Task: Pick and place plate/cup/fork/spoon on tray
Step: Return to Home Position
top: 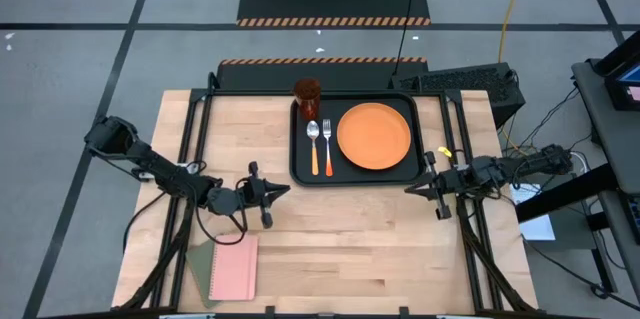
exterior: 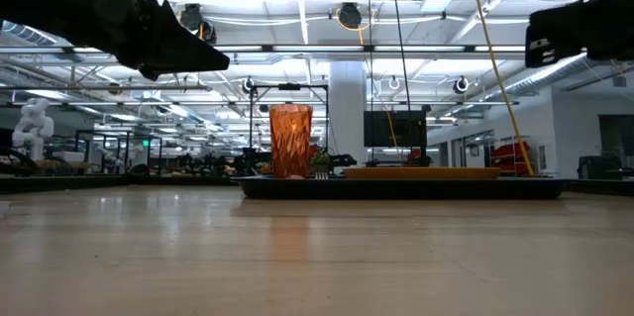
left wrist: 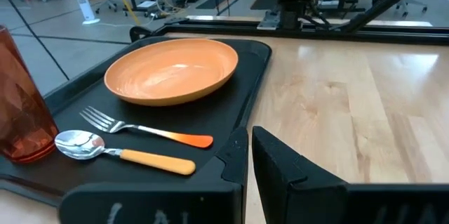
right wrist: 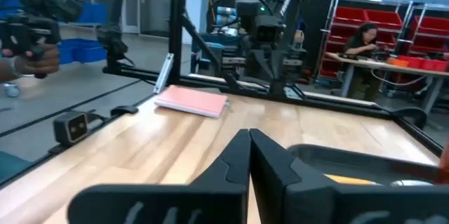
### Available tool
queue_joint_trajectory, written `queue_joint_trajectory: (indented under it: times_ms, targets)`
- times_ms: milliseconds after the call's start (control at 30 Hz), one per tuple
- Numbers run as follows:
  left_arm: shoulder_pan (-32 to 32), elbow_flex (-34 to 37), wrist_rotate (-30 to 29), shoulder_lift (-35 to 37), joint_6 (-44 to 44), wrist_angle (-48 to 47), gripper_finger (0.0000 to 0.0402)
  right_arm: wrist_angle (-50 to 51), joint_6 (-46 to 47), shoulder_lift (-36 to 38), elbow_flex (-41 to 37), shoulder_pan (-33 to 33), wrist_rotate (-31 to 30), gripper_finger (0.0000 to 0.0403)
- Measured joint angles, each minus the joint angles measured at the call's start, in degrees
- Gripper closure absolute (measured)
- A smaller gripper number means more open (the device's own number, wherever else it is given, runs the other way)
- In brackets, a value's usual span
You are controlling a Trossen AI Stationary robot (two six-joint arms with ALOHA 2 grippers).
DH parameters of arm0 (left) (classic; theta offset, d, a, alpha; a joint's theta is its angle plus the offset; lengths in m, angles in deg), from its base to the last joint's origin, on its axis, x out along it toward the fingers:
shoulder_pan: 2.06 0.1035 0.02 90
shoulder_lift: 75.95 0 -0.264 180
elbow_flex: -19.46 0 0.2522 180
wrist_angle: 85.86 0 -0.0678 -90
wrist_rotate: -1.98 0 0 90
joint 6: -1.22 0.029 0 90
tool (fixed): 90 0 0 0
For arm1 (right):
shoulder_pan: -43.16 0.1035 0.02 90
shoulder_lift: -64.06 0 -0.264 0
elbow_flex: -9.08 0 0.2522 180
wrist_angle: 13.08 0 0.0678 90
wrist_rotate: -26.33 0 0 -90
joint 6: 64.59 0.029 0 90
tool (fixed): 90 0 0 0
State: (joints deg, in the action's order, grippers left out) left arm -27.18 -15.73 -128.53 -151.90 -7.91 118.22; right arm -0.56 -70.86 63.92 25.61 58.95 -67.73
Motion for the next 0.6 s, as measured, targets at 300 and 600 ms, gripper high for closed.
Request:
queue_joint_trajectory:
  times_ms: [300, 600]
  targets:
    - [0.86, 0.0, -0.19, 0.0, 0.52, 0.02, 0.0376, 0.22, 1.05, -0.02, -0.04, -8.69, 5.24, 0.0403]
    - [1.48, 0.0, -0.48, 0.0, 1.37, 1.72, 0.0376, -0.21, 4.56, -0.31, -1.9, -12.27, 8.27, 0.0403]
